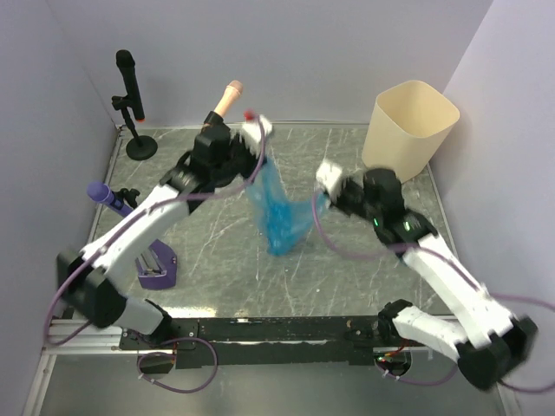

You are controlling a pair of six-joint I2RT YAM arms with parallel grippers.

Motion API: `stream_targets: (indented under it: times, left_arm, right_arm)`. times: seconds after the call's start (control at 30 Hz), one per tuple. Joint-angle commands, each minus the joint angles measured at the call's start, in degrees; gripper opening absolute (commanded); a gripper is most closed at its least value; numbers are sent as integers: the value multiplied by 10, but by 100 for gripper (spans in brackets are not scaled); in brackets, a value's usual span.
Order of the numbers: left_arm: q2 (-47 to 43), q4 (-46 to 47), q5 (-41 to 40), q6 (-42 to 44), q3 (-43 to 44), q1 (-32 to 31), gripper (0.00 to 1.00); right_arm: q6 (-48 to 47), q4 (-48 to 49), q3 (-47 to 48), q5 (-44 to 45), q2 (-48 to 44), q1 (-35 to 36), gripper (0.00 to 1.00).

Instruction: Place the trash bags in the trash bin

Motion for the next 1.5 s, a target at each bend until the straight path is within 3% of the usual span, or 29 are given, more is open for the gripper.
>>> stream_targets:
  times: [0.0, 0.13, 0.2, 0.27, 0.33, 0.37, 0.43, 0.47, 0.5, 0.53, 0.57, 0.6, 0.63, 0.67, 0.73, 0.77, 0.83, 0.93, 1.0, 1.17, 1.3, 1.37, 1.47]
  left_arm:
    - [148, -49, -246, -129, 265, 43, 1]
    - [270, -14, -262, -107, 583, 61, 1]
    - [262, 100, -224, -87, 596, 60, 1]
    - [199, 316, -167, -41, 497, 59, 1]
    - [126, 550, -83, -1, 357, 52, 5]
    - [104, 624, -43, 57, 310, 36, 7]
    - [72, 700, -20, 201, 228, -19, 10]
    - [49, 726, -24, 232, 156, -35, 11]
    - [17, 703, 24, 252, 74, -38, 1]
    - [-31, 484, 124, 335, -10, -33, 1]
    - [-62, 57, 243, 576, -30, -32, 1]
    - [-69, -225, 250, 891, -49, -30, 1]
    - [-79, -259, 243, 880, -85, -27, 1]
    - [-89, -234, 274, 762, -95, -16, 1]
    - [-101, -231, 294, 741, -98, -7, 1]
    - [-109, -203, 309, 728, -101, -7, 1]
    - [-127, -76, 325, 582, -125, -7, 0]
    - [-124, 25, 303, 400, -130, -7, 1]
    - [-105, 43, 270, 289, -108, -6, 1]
    - [-50, 66, 24, 19, -51, -1, 1]
    - [65, 13, -135, -109, 96, 38, 1]
    - [147, -33, -193, -143, 234, 65, 1]
    - [266, -84, -218, -138, 498, 82, 1]
  right_arm:
    - [124, 88, 237, 205, 169, -69, 0]
    - [97, 120, 533, 224, 293, -76, 0]
    - [30, 207, 577, 212, 300, -45, 0]
    - [-45, 401, 500, 147, 248, -10, 0]
    - [-103, 600, 376, 13, 179, 14, 0]
    - [-146, 653, 341, -22, 161, 36, 0]
    - [-214, 690, 287, 2, 144, 73, 0]
    - [-221, 654, 246, 24, 132, 73, 0]
    - [-246, 512, 211, 37, 118, 65, 0]
    - [-284, 203, 199, -14, 117, 53, 0]
    - [-386, -96, 207, -76, 126, 45, 0]
    - [-467, -292, 151, -126, 115, 37, 0]
    - [-490, -342, 83, -160, 73, 24, 0]
    - [-478, -323, 33, -177, 24, 21, 0]
    - [-455, -242, -57, -200, -92, 22, 0]
    - [-427, -182, -84, -209, -131, 23, 0]
    - [-378, -100, -112, -210, -172, 33, 0]
    - [-292, -60, -84, -187, -154, 37, 0]
    - [-185, -49, -47, -146, -109, 37, 0]
    - [26, 5, 41, -35, -20, -8, 0]
    - [93, 43, 155, 76, 109, -53, 0]
    - [122, 34, 284, 147, 206, -76, 0]
    - [134, 18, 526, 187, 329, -93, 0]
